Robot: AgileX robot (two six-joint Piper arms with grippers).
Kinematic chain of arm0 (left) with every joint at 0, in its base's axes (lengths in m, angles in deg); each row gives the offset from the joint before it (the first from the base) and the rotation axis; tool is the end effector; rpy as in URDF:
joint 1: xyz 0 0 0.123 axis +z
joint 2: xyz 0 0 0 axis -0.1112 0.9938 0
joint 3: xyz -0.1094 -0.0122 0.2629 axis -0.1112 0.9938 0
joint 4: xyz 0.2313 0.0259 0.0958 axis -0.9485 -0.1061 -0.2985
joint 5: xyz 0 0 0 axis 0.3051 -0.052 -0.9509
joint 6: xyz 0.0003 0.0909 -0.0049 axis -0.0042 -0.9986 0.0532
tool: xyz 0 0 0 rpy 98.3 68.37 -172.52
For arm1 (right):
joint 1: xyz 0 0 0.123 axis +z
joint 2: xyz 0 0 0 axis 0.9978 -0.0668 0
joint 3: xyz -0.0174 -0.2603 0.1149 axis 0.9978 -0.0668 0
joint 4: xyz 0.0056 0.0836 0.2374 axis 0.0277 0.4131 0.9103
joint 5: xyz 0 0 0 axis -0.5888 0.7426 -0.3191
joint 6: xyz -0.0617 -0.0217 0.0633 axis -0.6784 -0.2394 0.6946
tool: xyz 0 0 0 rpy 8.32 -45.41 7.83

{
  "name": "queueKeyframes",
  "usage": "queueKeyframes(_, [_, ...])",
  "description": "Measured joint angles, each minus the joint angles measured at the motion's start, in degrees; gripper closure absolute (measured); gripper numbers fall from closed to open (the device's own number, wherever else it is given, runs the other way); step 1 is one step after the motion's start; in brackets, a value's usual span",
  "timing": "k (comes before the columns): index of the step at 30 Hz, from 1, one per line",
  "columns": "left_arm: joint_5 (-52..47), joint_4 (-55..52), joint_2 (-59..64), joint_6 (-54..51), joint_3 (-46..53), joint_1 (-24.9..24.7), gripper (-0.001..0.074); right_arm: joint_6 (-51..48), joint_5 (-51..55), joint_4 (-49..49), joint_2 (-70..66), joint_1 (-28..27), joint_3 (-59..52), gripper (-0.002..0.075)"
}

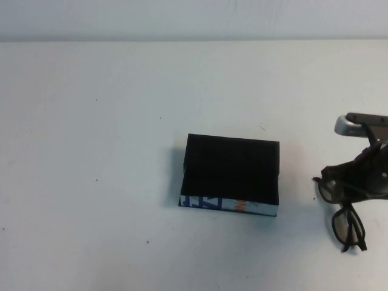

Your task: Take glasses out of glasses case

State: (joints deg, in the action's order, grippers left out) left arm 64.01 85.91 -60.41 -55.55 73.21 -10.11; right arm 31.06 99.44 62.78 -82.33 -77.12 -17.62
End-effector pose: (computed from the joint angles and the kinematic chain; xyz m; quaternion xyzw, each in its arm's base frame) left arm 0.0525 -0.0038 0.1737 0.0552 0.7969 -0.0007 0.6016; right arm 0.3169 0.0633 0.1866 -0.0352 0.9875 0.0864 0.1272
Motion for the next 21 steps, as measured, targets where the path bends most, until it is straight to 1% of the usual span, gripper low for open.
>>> queueKeyframes(4, [0.0,0.0,0.0,0.0,0.0,0.0,0.074,0.0,-0.7,0.2,7.8,0.0,-0.1,0.0476])
queueKeyframes(10, [0.0,0.0,0.0,0.0,0.0,0.0,0.074,-0.1,-1.0,-2.8,25.8,0.0,-0.5,0.0487])
queueKeyframes(13, [0.0,0.0,0.0,0.0,0.0,0.0,0.074,-0.1,-0.4,-3.3,34.4,0.0,-2.4,0.0506])
queueKeyframes(18, [0.0,0.0,0.0,0.0,0.0,0.0,0.0739,-0.1,5.7,-3.6,47.4,0.0,-7.4,0.0562])
queueKeyframes(21, [0.0,0.0,0.0,0.0,0.0,0.0,0.0739,-0.1,4.6,-5.2,54.8,0.0,-11.5,0.0603])
